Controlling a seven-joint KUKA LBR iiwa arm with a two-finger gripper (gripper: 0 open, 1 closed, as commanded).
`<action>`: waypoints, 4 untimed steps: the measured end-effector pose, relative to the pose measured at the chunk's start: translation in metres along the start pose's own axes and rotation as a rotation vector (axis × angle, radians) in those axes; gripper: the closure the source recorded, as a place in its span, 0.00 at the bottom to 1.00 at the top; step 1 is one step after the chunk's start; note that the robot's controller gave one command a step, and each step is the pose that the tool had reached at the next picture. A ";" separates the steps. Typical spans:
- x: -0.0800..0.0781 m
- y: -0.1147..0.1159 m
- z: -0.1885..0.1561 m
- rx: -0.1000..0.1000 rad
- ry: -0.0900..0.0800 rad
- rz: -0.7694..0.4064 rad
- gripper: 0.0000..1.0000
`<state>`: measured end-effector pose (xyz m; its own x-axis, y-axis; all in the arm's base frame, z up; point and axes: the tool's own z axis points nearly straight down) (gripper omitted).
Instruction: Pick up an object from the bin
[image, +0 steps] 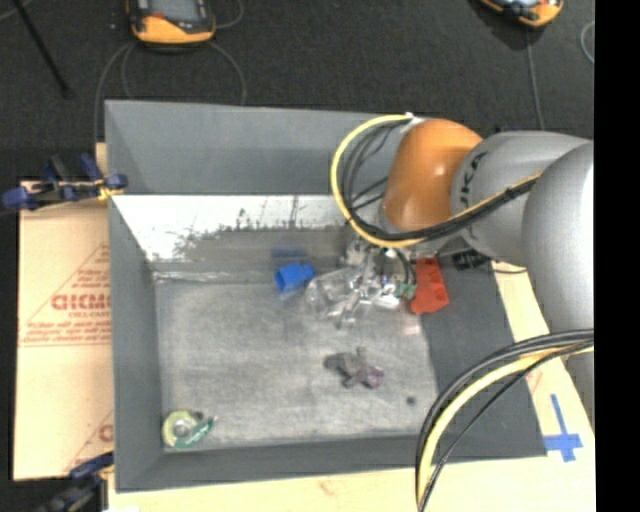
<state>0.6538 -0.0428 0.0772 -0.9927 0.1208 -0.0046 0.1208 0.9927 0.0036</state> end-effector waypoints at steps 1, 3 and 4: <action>0.006 -0.009 0.000 -0.004 -0.009 0.090 0.00; 0.005 -0.008 -0.014 0.001 0.001 0.083 1.00; 0.004 -0.008 -0.042 0.001 0.001 0.081 1.00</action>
Offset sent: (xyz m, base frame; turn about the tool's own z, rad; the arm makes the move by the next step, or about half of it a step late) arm -0.0118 -0.0099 -0.0072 0.0927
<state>0.6482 -0.0504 0.1191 -0.9797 0.2003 -0.0036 0.2003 0.9797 0.0026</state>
